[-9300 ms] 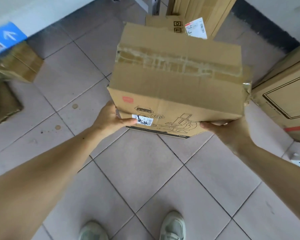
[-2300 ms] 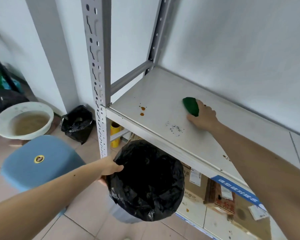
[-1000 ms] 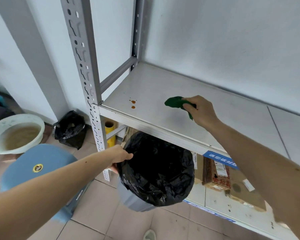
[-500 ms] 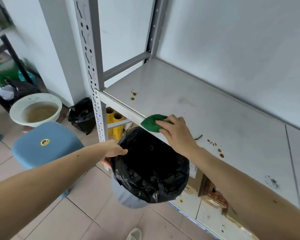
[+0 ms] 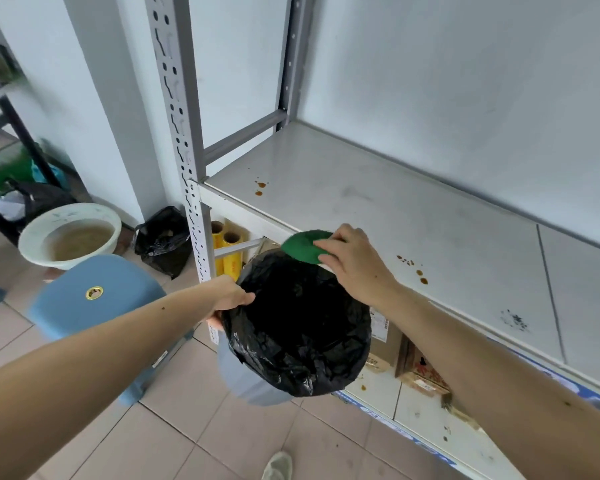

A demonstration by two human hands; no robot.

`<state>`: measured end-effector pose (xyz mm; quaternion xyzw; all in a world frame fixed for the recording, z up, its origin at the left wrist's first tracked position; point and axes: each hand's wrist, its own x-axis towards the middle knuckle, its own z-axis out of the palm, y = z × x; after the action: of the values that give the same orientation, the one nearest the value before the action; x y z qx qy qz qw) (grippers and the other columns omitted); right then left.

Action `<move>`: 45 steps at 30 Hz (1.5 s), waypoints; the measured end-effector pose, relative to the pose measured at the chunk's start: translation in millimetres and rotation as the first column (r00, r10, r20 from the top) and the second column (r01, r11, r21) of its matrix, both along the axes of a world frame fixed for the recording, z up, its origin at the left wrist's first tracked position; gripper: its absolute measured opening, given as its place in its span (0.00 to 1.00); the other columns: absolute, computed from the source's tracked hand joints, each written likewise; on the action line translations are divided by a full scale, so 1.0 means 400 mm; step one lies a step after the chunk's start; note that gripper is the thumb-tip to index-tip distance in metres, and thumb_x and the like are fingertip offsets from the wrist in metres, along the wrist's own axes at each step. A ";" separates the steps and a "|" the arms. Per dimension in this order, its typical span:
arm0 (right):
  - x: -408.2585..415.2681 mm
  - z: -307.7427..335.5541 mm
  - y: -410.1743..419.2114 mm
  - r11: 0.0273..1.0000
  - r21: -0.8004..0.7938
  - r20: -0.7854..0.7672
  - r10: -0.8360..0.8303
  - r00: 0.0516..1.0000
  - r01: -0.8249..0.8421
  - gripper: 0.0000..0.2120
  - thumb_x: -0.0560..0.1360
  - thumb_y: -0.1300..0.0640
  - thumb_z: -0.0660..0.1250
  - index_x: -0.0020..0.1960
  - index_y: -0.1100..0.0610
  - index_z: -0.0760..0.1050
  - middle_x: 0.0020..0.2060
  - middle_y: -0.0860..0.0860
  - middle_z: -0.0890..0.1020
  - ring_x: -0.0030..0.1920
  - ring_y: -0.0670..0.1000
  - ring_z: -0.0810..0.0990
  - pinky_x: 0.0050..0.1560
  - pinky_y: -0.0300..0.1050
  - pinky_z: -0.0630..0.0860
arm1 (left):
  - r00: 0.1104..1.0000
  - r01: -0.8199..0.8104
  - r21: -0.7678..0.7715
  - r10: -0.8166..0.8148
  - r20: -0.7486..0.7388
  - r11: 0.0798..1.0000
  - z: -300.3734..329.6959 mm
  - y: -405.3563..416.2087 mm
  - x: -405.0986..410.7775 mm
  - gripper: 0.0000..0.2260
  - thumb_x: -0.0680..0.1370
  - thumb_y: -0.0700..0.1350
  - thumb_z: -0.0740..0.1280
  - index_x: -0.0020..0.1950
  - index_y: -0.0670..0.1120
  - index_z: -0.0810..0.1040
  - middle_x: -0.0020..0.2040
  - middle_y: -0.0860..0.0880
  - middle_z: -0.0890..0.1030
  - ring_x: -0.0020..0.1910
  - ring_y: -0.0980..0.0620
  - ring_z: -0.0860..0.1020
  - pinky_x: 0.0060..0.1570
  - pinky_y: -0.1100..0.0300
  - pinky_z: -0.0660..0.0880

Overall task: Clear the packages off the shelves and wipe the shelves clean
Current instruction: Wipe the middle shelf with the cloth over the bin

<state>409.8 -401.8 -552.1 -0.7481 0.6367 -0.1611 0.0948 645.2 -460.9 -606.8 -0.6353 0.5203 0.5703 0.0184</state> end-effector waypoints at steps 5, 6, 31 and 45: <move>-0.068 0.097 0.008 0.992 -0.018 0.071 -0.123 0.990 0.124 0.13 0.82 0.59 0.62 0.63 0.57 0.80 0.42 0.51 0.71 0.46 0.51 0.73 0.43 0.39 0.62 | 1.000 0.025 0.006 -0.025 0.017 1.000 0.013 0.039 -0.034 0.17 0.80 0.48 0.67 0.63 0.38 0.73 0.55 0.39 0.80 0.49 0.40 0.82 0.29 0.53 0.81; -0.092 0.119 -0.004 0.984 -0.048 0.100 -0.164 0.981 0.170 0.13 0.82 0.60 0.62 0.62 0.59 0.80 0.39 0.50 0.71 0.41 0.49 0.73 0.39 0.34 0.64 | 1.000 0.024 0.011 -0.024 0.018 1.000 0.011 0.044 -0.040 0.17 0.80 0.48 0.67 0.63 0.38 0.73 0.56 0.39 0.80 0.49 0.40 0.82 0.29 0.53 0.81; -0.215 0.001 -0.285 0.979 0.205 -0.206 0.049 0.977 -0.006 0.13 0.83 0.55 0.59 0.59 0.60 0.80 0.49 0.54 0.70 0.50 0.57 0.74 0.47 0.45 0.67 | 0.987 -0.147 0.111 0.153 -0.051 0.983 -0.070 0.011 -0.160 0.17 0.79 0.49 0.69 0.60 0.37 0.76 0.50 0.39 0.84 0.47 0.42 0.85 0.45 0.46 0.83; -0.180 0.076 0.025 0.955 0.229 -0.183 0.233 0.955 -0.189 0.12 0.81 0.57 0.63 0.61 0.55 0.81 0.52 0.55 0.78 0.53 0.56 0.74 0.59 0.48 0.69 | 1.000 -0.007 -0.013 0.007 -0.001 1.000 0.019 0.088 -0.150 0.18 0.79 0.48 0.69 0.62 0.37 0.73 0.52 0.39 0.82 0.47 0.41 0.83 0.34 0.50 0.82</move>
<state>337.8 -391.7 -521.8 -0.8108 0.5725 -0.0030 0.1223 585.3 -425.6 -599.3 -0.6367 0.5219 0.5675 0.0121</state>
